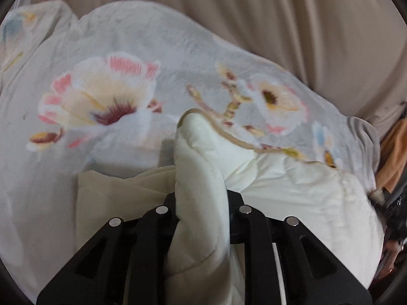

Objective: Fold large clothes

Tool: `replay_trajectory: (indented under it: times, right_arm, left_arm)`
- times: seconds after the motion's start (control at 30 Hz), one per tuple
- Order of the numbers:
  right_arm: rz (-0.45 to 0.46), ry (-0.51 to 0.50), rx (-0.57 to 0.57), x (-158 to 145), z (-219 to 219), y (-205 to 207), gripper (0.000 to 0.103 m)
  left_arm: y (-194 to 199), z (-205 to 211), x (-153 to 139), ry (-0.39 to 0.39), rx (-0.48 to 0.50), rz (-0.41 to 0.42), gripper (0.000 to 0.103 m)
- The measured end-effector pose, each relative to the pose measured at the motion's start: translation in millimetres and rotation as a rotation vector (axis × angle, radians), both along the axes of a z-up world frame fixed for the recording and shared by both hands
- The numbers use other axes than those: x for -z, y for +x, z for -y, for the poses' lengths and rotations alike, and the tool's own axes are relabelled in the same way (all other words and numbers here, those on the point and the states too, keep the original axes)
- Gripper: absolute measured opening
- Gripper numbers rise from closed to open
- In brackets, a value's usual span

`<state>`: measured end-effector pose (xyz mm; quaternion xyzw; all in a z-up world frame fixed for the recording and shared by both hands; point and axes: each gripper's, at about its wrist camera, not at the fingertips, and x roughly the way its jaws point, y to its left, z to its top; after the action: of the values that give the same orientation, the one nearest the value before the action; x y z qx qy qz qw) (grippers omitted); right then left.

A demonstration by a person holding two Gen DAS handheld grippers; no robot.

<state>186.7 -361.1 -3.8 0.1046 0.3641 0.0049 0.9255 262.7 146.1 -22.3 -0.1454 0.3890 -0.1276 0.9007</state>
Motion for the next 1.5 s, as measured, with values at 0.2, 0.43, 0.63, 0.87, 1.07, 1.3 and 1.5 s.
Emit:
replay_trajectory:
  times: [0.2, 0.43, 0.63, 0.87, 1.07, 1.3, 1.5]
  right_arm:
    - [0.073, 0.017, 0.102, -30.2, 8.8, -23.3, 0.033]
    - [0.285, -0.085, -0.077, -81.7, -69.9, -92.2, 0.034]
    - [0.067, -0.234, -0.164, 5.3, -133.2, -32.2, 0.027]
    - [0.144, -0.101, -0.234, -47.3, -153.3, -73.0, 0.026]
    - [0.038, -0.101, -0.333, -3.8, -208.0, -47.0, 0.013]
    - [0.052, -0.072, -0.348, 9.2, -208.5, -46.7, 0.012]
    - [0.052, -0.006, -0.424, 1.7, -217.6, -59.3, 0.01]
  left_arm:
    - [-22.6, -17.0, -15.8, 0.034, -0.069, 0.023, 0.028]
    - [-112.9, -15.1, -72.2, 0.076, -0.111, 0.156, 0.037]
    - [-87.7, 1.8, -24.2, 0.257, -0.175, 0.039, 0.047]
    - [-143.0, -47.8, -39.5, 0.078, -0.156, 0.06, 0.066]
    - [-184.6, -93.5, -10.3, -0.044, -0.239, -0.054, 0.08]
    - [-182.4, -88.4, 19.9, -0.234, -0.171, -0.123, 0.097]
    - [-167.8, -59.5, 6.6, -0.26, -0.089, -0.111, 0.05]
